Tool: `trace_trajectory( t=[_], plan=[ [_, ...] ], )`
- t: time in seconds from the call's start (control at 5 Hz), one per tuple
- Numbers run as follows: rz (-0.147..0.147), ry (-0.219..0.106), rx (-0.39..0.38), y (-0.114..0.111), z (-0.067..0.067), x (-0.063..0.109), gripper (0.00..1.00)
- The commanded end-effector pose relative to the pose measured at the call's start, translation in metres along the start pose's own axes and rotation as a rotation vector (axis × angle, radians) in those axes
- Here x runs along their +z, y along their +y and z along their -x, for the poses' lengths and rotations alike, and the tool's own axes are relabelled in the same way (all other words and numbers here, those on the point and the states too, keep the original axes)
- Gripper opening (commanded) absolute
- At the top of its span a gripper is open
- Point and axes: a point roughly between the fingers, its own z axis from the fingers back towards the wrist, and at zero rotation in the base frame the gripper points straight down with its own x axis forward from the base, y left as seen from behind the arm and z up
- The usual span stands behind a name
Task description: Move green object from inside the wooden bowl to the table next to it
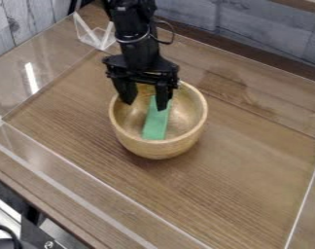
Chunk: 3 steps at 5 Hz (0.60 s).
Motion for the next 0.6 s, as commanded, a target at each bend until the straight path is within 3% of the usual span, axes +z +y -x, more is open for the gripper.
trace_trajectory(
  t=[0.0, 0.2, 0.4],
  plan=[
    [-0.018, -0.041, 0.036, 0.003, -0.010, 0.000, 1.00],
    [-0.035, -0.029, 0.092, 0.007, -0.007, -0.012, 1.00],
    [-0.031, -0.015, 0.028, 0.001, -0.010, -0.013, 0.00]
  ],
)
